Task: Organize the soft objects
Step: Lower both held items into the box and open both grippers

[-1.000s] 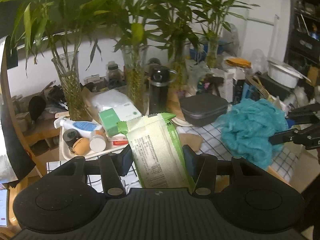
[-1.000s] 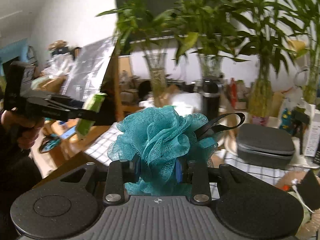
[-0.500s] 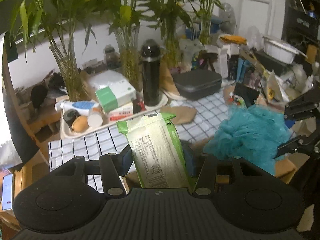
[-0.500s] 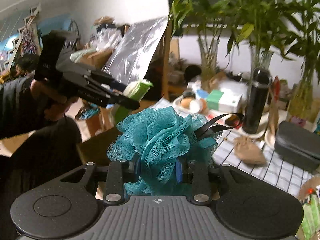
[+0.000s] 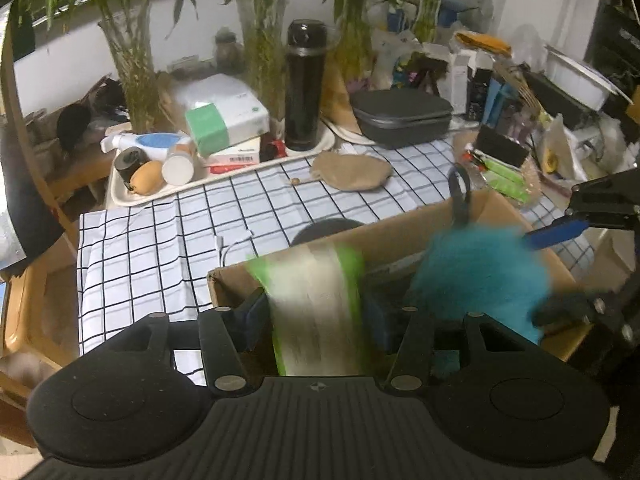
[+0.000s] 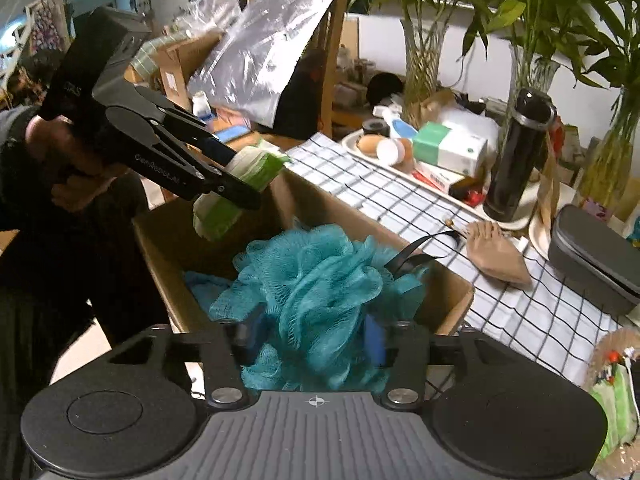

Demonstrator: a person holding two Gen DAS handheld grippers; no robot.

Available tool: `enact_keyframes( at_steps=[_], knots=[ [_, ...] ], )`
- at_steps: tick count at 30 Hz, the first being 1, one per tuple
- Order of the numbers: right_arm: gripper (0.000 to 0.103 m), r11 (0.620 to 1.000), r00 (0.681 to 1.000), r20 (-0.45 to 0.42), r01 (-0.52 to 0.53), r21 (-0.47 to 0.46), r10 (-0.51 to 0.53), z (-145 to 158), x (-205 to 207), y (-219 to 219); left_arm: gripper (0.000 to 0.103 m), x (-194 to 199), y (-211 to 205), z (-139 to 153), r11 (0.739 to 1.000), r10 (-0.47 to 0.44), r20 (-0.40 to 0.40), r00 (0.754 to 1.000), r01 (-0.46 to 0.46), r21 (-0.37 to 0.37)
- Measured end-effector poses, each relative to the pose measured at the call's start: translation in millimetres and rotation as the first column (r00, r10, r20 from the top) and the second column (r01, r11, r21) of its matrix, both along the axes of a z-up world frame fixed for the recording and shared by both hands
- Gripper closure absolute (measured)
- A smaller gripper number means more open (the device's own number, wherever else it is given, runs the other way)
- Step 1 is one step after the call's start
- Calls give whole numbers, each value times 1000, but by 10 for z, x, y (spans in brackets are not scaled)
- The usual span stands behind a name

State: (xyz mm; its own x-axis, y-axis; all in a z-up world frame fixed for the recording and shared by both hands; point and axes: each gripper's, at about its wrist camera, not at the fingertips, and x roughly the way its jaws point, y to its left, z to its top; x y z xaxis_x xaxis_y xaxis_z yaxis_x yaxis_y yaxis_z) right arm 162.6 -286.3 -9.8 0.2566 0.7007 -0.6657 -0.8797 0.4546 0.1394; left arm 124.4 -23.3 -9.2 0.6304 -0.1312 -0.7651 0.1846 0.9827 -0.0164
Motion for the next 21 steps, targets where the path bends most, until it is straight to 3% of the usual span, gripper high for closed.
enact_keyframes(
  at_steps=[3,4,8,17,21],
  knots=[
    [8,1000,999,36,5,-6,-5,13,-35,9,40,-42,25,42,1000,9,19,1000,-9,-10],
    [6,1000,999,48,5,-2,-5,20,-46,6,40,-61,40,54,1000,11,22,1000,-11,-12],
    [0,999,997,69,32,-5,-32,24,-23,4,40,-124,57,82,1000,19,42,999,-18,-12],
    [0,988,989,68,136,-68,-132,-65,132,16,38,-278,173,115,998,57,82,995,-59,21],
    [0,982,984,62,171,-78,-167,-88,185,9,31,-329,246,119,997,77,98,992,-79,19]
  ],
)
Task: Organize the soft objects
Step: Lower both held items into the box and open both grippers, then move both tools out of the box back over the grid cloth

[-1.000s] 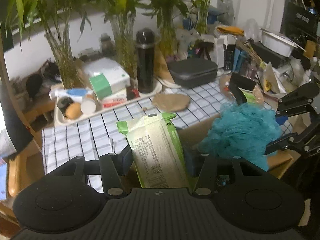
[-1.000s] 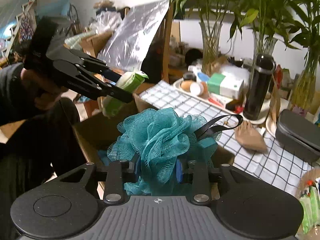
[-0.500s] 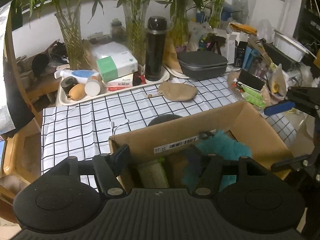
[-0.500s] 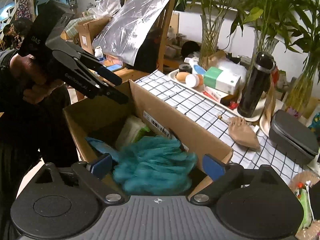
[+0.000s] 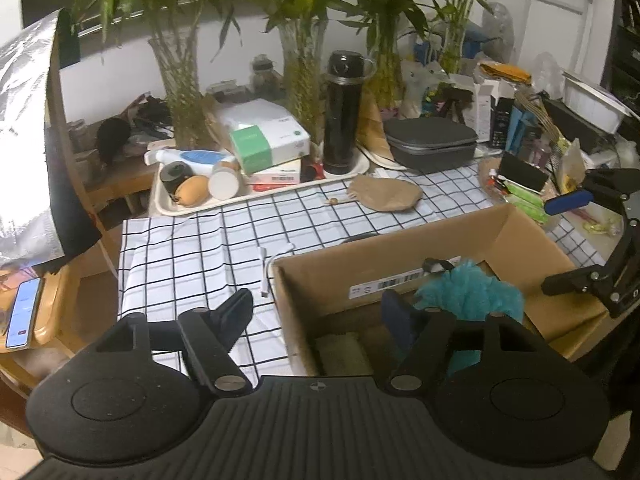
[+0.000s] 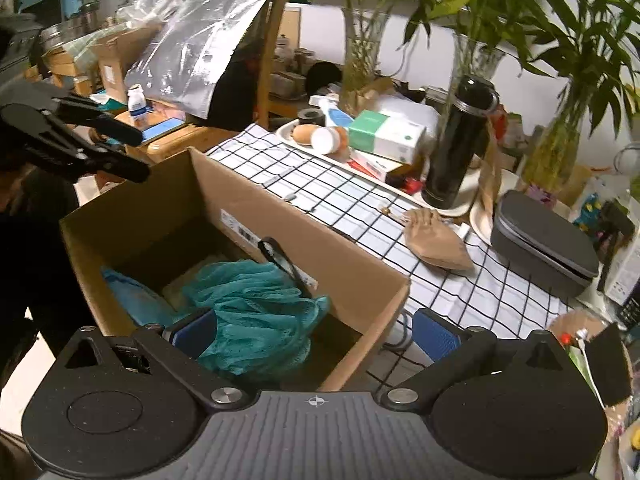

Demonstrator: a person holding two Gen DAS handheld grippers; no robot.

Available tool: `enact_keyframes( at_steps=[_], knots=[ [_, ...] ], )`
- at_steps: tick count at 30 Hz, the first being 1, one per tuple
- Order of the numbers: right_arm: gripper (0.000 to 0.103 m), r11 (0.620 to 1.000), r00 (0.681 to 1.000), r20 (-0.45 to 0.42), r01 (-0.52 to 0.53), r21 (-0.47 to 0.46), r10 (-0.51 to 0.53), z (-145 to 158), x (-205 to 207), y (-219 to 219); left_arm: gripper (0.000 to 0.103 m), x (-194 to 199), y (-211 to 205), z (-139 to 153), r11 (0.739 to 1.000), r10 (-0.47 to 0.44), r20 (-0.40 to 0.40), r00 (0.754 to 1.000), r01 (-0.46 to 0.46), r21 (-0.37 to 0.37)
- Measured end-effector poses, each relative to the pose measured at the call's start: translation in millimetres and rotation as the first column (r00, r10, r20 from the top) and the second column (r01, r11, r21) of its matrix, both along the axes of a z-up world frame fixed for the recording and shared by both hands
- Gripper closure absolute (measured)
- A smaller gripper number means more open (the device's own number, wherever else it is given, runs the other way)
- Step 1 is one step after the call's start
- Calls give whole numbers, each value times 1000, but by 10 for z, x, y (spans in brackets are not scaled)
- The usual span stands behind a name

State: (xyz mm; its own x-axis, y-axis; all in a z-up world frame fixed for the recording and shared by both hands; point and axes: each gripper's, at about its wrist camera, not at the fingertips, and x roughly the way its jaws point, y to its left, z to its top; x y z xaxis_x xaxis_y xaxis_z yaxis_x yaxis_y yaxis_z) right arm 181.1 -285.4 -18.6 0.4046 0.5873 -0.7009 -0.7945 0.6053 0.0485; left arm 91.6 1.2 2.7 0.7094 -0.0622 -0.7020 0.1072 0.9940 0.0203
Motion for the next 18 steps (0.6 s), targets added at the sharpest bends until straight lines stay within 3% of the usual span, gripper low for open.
enact_keyframes(
  at_steps=[6,10,18],
  knots=[
    [0,996,995,48,85,29,-86,39,38,-59,29,-42,94,-11,1000,27,25,999,-26,-15],
    [0,987,989,24,145,76,-147,55,136,-141,27,-50,98,-33,999,32,28,999,-32,-9],
    [0,979,980,7,196,59,-196,19,230,-127,27,-28,168,-93,998,61,1,998,-61,-18]
  ],
)
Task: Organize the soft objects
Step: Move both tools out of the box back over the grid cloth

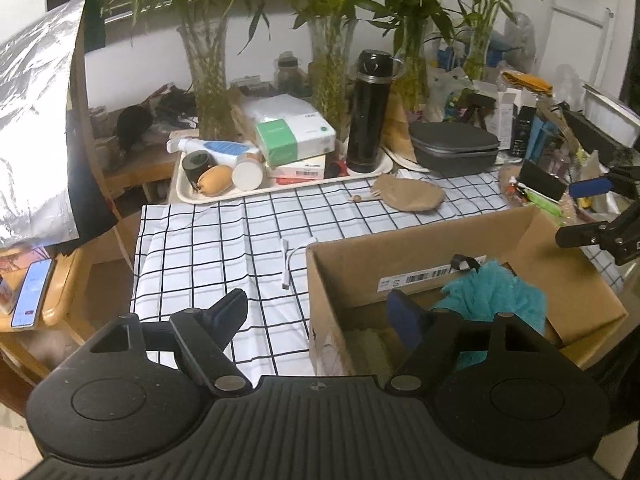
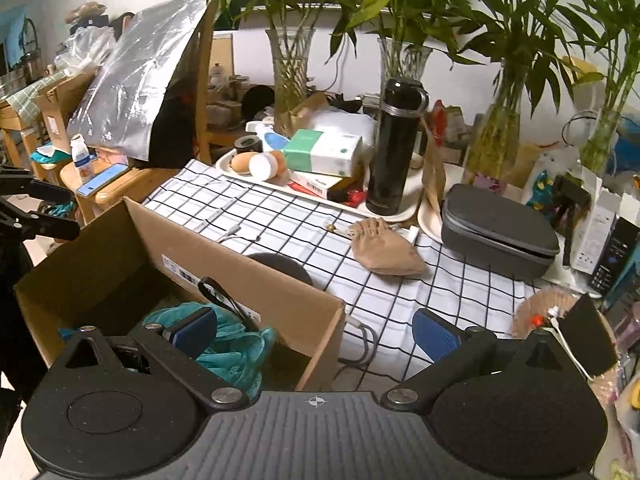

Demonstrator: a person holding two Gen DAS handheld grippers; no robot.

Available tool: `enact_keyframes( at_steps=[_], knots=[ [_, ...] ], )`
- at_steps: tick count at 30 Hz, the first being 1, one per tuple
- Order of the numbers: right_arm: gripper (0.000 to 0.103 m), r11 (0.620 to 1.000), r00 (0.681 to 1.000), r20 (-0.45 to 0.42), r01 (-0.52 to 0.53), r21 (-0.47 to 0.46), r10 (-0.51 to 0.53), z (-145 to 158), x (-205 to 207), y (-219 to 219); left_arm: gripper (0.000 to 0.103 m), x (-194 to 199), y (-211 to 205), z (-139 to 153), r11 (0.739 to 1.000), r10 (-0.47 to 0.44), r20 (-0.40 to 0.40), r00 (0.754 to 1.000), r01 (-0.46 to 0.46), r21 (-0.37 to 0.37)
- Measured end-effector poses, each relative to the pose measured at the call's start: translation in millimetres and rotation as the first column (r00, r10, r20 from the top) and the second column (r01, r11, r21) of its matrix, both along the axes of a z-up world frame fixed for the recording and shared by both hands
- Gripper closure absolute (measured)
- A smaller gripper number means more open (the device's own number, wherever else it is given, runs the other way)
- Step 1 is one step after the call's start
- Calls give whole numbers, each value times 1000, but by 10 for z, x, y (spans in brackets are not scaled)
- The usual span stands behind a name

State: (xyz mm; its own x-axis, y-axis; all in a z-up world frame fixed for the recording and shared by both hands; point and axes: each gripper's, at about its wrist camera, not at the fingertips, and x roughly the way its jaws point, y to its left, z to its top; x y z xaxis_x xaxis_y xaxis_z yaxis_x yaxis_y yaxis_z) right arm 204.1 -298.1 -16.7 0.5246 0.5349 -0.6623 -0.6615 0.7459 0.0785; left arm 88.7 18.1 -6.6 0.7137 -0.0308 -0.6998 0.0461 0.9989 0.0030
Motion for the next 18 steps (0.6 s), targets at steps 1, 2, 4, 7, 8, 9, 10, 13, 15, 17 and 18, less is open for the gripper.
enact_keyframes(
  at_steps=[1,2,4,7,8,9,10,13,15,17,18],
  knots=[
    [0,1000,1000,0,4,-2,-4,-3,3,2,27,1,11,-1,1000,1,0,1000,-1,-7],
    [0,1000,1000,-2,8,-3,-8,-8,14,2,27,0,19,-2,1000,3,0,1000,-3,-12],
    [0,1000,1000,-6,18,-3,-18,-15,21,3,27,5,24,-4,1000,2,2,1000,-2,-15],
    [0,999,999,-12,34,0,-34,-27,46,-4,27,27,31,-18,1000,-6,7,1000,6,-16],
    [0,999,999,-15,38,1,-38,-33,55,-3,27,36,32,-22,1000,-7,8,1000,8,-17],
    [0,999,999,-17,43,-1,-43,-38,66,1,27,46,33,-23,1000,-9,10,1000,9,-18],
    [0,999,999,-18,48,-1,-48,-39,74,3,27,56,31,-24,1000,-10,12,1000,10,-17],
    [0,998,998,-22,57,10,-57,-35,91,9,27,87,32,-20,1000,-15,19,1000,16,-13],
    [0,998,997,-31,65,23,-65,-35,115,3,27,113,44,-17,1000,-21,22,1000,22,-21],
    [0,996,996,-39,78,32,-76,-33,147,1,27,142,64,-14,999,-22,26,999,23,-30],
    [0,996,996,-43,83,36,-82,-35,159,-2,27,163,77,-16,999,-22,26,999,23,-34]
  ],
)
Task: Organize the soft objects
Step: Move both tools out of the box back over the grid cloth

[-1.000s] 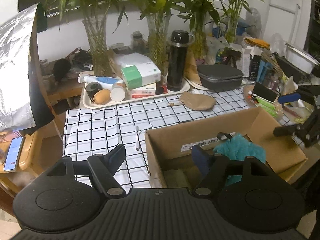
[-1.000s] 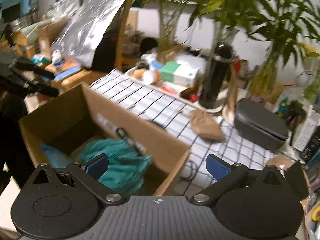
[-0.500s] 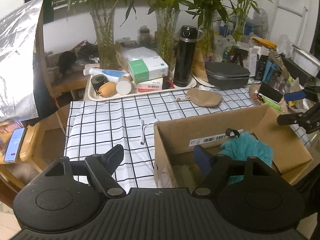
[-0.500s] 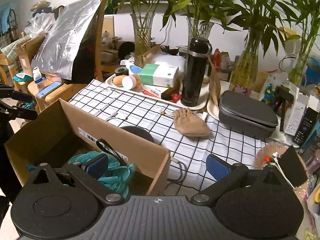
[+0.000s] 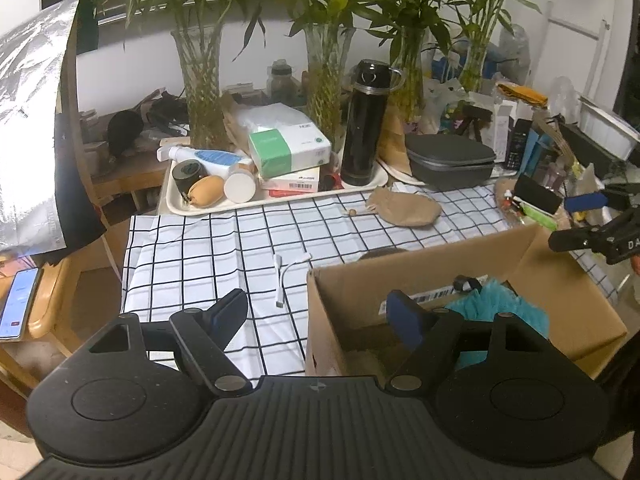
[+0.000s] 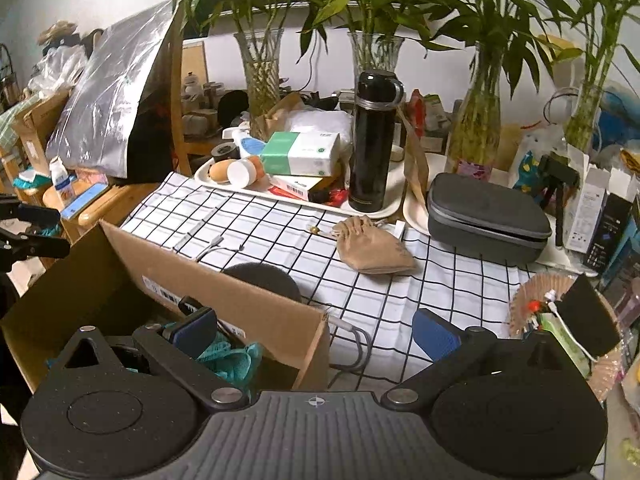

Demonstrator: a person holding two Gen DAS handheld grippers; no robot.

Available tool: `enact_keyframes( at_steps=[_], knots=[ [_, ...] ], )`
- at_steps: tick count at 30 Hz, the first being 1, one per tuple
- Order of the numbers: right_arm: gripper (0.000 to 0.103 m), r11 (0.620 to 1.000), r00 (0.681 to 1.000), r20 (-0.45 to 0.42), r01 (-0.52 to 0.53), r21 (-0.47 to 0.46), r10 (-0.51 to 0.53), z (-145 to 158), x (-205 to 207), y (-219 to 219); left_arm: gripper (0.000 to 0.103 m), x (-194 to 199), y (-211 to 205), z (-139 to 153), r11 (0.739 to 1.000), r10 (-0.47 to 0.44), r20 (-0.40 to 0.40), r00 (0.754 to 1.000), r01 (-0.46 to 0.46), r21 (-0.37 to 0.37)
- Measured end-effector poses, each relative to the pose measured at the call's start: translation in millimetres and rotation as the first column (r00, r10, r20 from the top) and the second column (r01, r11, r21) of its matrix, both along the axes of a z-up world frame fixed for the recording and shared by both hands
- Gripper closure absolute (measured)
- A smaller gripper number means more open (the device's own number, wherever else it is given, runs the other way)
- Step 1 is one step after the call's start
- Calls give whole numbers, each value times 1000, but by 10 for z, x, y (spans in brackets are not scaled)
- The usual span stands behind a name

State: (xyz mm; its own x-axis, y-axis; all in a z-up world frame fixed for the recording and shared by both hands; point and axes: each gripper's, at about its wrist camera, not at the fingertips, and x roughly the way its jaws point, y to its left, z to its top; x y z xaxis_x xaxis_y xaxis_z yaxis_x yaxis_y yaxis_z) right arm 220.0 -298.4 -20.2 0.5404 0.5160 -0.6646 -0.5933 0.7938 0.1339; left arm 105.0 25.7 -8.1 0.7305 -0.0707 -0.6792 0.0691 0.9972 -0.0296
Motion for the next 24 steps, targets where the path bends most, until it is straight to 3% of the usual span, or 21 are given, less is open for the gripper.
enact_keyframes(
  at_steps=[12,24],
  knots=[
    [0,999,999,-35,34,-1,-35,-75,116,14,27,225,101,8,999,-3,2,1000,3,-47],
    [0,990,990,-38,136,23,-135,-100,338,-35,27,571,132,-100,997,-51,3,999,50,57]
  ],
)
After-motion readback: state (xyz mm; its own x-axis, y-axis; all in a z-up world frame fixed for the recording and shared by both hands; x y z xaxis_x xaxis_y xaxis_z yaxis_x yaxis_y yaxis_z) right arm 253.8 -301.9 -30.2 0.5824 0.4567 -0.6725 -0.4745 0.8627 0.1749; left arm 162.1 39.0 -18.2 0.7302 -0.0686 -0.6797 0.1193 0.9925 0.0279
